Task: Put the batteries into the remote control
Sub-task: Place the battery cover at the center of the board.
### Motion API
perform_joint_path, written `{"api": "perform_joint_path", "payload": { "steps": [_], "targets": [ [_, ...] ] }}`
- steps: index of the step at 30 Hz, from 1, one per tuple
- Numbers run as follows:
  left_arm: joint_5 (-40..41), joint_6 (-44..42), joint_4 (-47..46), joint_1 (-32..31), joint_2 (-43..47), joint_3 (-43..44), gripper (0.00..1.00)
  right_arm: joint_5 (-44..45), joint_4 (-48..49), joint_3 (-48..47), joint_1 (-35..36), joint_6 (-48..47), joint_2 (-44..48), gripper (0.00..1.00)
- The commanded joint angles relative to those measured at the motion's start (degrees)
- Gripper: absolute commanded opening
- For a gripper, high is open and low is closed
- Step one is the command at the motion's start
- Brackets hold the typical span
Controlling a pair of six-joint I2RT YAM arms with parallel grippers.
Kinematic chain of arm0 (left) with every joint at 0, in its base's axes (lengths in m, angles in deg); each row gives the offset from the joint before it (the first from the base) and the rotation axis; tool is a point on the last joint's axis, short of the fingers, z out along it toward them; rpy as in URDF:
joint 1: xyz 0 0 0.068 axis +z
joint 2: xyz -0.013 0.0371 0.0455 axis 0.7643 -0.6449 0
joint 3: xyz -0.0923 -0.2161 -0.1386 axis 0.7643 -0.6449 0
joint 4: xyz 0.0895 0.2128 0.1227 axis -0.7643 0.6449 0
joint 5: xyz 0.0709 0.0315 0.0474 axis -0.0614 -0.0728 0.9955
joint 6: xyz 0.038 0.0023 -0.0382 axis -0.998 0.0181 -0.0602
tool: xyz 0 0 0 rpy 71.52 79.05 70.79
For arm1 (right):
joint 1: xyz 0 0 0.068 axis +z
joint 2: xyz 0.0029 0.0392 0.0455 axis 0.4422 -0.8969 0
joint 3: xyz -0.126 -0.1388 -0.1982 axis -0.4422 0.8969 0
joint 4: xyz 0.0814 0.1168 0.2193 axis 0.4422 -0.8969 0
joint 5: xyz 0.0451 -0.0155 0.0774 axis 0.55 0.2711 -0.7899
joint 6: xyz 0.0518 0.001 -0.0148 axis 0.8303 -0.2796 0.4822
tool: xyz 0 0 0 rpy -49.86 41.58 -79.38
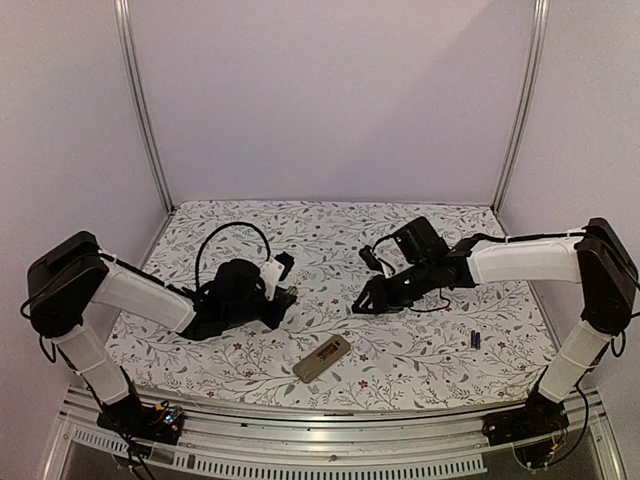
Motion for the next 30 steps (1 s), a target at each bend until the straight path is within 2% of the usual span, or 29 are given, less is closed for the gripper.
{"api": "perform_joint_path", "payload": {
  "steps": [1,5,9,11,15,21,24,27,28,30],
  "targets": [
    [3.3,6.92,10.11,5.87,-6.51,2.93,0.09,8.27,-3.4,1.53,-2.32,1.22,4.62,0.32],
    [0.56,8.83,9.68,7.8,-9.21,2.55,0.1,15.01,-7.58,1.39,-3.04,1.44,7.17,0.34],
    [-2.49,9.2,9.46,8.18,-9.88,2.44,0.18,18.75,-10.59,1.3,-3.38,1.76,8.3,0.36],
    [-3.87,9.37,9.33,8.38,-10.08,2.46,0.27,20.45,-11.71,1.42,-3.47,2.12,8.71,0.37],
    [-4.58,9.47,10.19,8.58,-10.18,2.68,0.54,22.62,-13.12,1.62,-3.76,2.72,9.92,0.38],
    [-2.67,8.26,13.91,8.57,-7.8,4.43,0.75,24.91,-15.64,1.32,-4.64,2.93,12.15,0.42],
    [-0.4,7.35,16.27,8.09,-3.91,5.99,0.82,27.74,-18.94,1.23,-6.63,3.23,13.88,0.5],
    [0.97,6.25,16.85,6.5,0.15,6.63,0.85,27.87,-22.89,2.41,-11.57,3.96,15.75,0.57],
    [1.6,5.76,16.88,5.65,1.53,6.65,0.86,30.43,-24.43,2.97,-13.49,4.26,16.19,0.57],
    [2.47,4.84,16.99,3.76,4.59,6.59,0.87,35.18,-28.47,3.67,-16.02,5.05,16.19,0.51]
  ]
}}
